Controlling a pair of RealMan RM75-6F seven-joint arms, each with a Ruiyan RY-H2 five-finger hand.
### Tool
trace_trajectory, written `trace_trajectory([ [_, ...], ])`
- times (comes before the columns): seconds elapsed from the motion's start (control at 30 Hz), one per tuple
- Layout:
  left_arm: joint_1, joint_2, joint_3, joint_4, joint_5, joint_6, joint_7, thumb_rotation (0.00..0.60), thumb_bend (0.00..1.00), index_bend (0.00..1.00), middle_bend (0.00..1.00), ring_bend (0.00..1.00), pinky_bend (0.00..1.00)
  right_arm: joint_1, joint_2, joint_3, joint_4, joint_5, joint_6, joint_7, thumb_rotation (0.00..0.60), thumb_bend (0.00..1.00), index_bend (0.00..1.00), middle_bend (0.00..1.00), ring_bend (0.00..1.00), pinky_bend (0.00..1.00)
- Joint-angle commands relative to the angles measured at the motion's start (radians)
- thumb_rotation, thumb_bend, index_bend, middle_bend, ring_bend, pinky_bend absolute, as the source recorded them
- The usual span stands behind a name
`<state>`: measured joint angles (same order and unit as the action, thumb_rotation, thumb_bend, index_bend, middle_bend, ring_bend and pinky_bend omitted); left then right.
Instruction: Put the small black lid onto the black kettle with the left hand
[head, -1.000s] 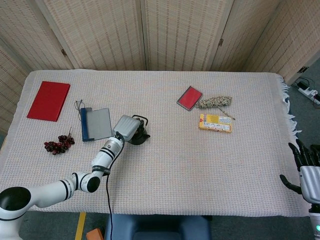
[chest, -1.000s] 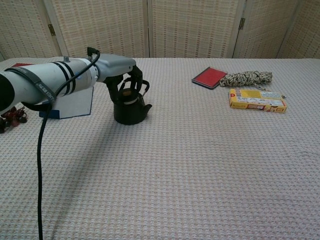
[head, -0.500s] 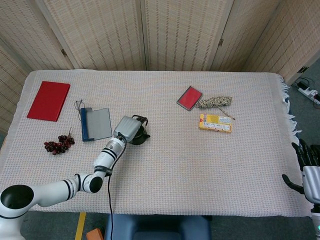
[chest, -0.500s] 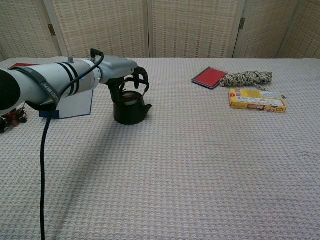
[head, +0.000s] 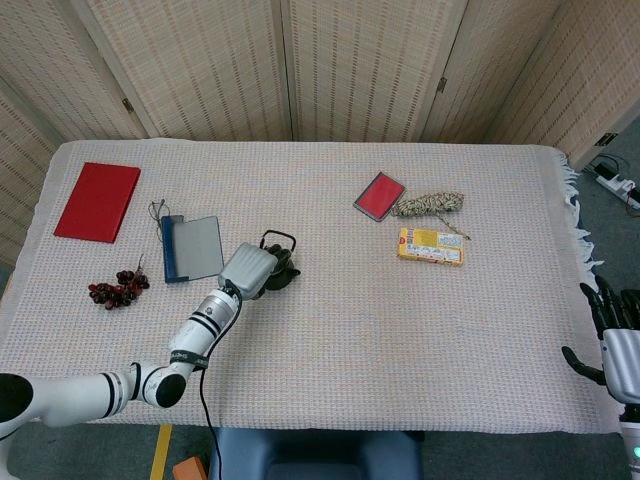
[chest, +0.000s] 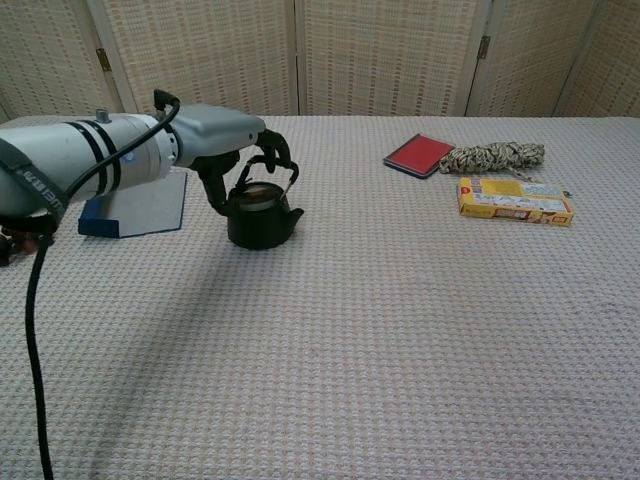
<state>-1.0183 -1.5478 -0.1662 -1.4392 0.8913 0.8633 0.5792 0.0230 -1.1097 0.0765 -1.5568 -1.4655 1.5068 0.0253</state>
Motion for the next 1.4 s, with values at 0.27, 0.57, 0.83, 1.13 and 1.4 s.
trace_trajectory([
  [0.27, 0.015, 0.010, 0.032, -0.025, 0.018, 0.011, 0.004, 0.600, 0.21, 0.23, 0.24, 0.77, 0.90, 0.002, 0.000, 0.001, -0.005, -0.001, -0.002, -0.007, 0.600, 0.26, 0.00, 0.00, 0.12, 0.00],
  [0.57, 0.010, 0.009, 0.043, -0.033, -0.007, 0.004, 0.027, 0.600, 0.21, 0.23, 0.26, 0.78, 0.90, 0.003, 0.002, 0.003, -0.008, 0.003, -0.002, -0.008, 0.600, 0.26, 0.00, 0.00, 0.12, 0.00],
  [0.83, 0.007, -0.001, 0.052, -0.025, -0.023, -0.005, 0.029, 0.600, 0.21, 0.23, 0.27, 0.78, 0.90, 0.001, 0.003, 0.004, -0.008, 0.004, 0.001, -0.005, 0.600, 0.26, 0.00, 0.00, 0.12, 0.00],
  [1.13, 0.054, 0.043, 0.026, -0.075, 0.036, 0.070, -0.058, 0.600, 0.21, 0.24, 0.27, 0.75, 0.90, -0.003, 0.010, 0.006, -0.008, 0.012, 0.003, 0.001, 0.600, 0.26, 0.00, 0.00, 0.12, 0.00],
  [1.4, 0.186, 0.144, 0.019, -0.158, 0.095, 0.228, -0.177, 0.600, 0.21, 0.23, 0.27, 0.40, 0.51, 0.006, 0.014, 0.009, 0.000, 0.014, -0.013, 0.015, 0.600, 0.26, 0.00, 0.00, 0.12, 0.00],
])
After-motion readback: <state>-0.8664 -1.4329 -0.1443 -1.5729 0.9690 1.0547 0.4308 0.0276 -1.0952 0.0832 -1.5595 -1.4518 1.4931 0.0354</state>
